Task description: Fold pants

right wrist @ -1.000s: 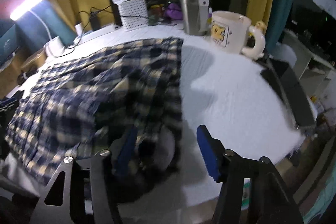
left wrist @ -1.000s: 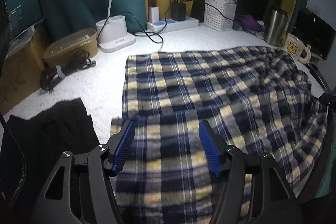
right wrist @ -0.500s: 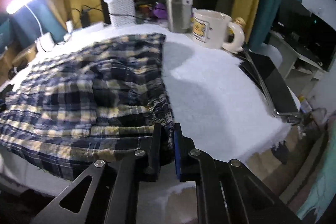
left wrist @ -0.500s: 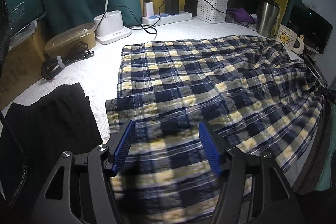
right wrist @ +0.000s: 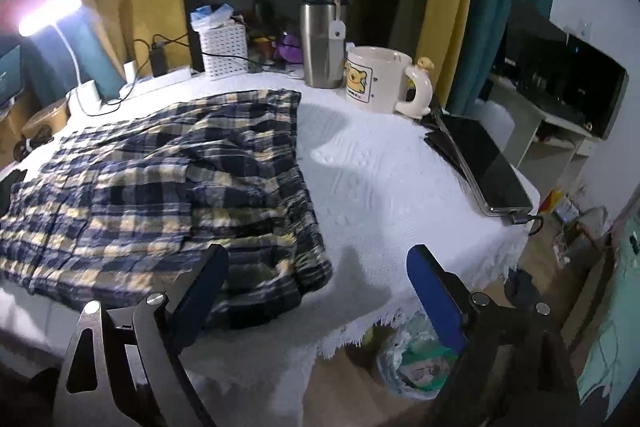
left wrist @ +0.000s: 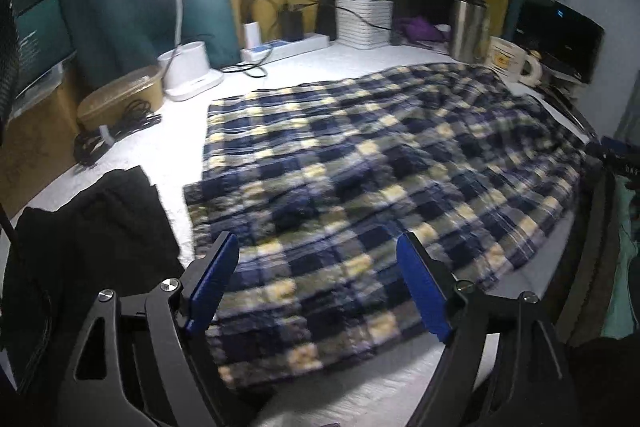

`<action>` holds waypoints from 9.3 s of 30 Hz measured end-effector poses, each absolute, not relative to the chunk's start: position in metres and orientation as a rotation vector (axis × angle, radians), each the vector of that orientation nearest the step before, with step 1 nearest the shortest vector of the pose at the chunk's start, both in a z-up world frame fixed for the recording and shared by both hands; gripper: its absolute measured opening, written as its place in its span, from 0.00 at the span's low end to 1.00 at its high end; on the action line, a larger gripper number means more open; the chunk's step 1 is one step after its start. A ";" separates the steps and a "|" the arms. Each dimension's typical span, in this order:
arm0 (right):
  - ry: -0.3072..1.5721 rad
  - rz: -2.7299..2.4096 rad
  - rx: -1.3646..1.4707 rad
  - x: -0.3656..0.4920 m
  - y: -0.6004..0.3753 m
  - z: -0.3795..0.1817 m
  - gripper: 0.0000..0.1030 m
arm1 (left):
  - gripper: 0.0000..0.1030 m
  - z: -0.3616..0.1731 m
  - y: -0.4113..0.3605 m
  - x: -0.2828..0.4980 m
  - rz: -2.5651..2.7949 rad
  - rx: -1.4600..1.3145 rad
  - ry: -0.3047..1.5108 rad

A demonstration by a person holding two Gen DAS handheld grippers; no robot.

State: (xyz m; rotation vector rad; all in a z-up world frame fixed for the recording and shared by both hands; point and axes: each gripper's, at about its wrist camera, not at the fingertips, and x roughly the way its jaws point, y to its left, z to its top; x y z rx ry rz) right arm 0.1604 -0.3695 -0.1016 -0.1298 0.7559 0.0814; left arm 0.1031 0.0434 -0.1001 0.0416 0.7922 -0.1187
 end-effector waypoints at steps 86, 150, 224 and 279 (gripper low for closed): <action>0.857 0.415 -0.333 0.199 -0.284 -0.135 0.67 | 0.39 -0.098 0.023 0.143 -0.241 0.053 0.880; 0.670 0.324 -0.239 0.167 -0.319 -0.075 0.13 | 0.02 -0.016 0.035 0.069 -0.108 0.136 0.524; 0.558 0.267 -0.205 0.199 -0.338 -0.006 0.09 | 0.03 0.020 0.024 0.110 -0.093 0.279 0.467; 0.920 0.257 -0.287 0.403 -0.271 -0.127 0.09 | 0.32 -0.102 0.140 0.324 -0.063 0.002 0.859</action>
